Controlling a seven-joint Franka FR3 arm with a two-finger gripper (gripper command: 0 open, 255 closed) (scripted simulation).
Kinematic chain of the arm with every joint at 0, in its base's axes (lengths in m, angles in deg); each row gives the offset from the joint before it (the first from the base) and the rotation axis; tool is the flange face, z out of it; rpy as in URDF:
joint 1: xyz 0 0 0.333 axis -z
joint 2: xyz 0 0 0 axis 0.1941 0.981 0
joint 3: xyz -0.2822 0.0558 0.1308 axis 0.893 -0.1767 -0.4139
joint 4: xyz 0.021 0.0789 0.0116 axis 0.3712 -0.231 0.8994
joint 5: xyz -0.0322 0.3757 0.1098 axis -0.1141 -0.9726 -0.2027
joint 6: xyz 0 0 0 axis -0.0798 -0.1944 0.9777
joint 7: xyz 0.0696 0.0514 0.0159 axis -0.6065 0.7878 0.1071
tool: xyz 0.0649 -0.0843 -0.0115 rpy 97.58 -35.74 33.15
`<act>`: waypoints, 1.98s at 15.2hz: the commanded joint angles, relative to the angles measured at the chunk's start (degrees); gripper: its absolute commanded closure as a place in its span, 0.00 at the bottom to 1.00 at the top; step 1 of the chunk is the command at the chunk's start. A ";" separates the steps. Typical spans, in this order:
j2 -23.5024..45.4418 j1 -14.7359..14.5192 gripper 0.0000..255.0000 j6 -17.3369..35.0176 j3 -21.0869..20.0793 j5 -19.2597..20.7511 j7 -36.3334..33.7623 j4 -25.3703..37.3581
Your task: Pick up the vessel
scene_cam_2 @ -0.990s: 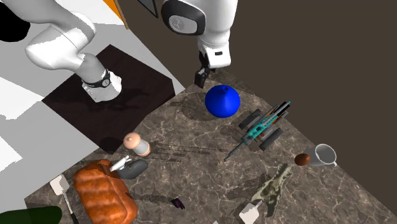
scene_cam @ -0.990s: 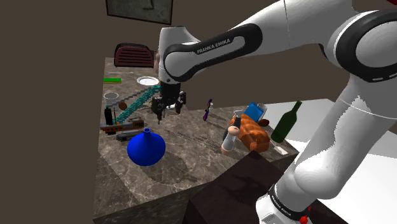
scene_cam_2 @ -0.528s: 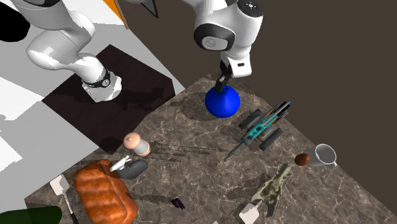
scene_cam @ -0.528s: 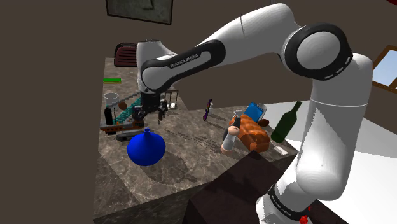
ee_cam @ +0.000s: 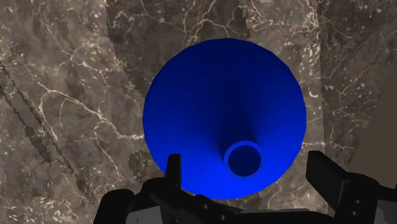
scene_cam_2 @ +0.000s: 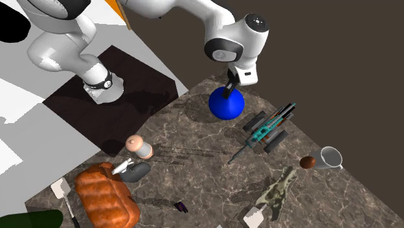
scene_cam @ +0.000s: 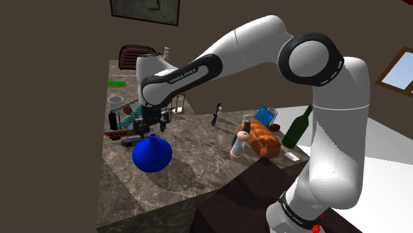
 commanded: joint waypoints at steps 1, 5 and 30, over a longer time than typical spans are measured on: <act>1.25 -0.19 0.00 1.50 0.26 0.46 -0.26 -0.28; 1.30 -0.22 1.00 1.41 0.26 0.46 -0.27 -0.14; -4.68 0.59 1.00 -7.77 -0.93 -1.86 1.09 3.33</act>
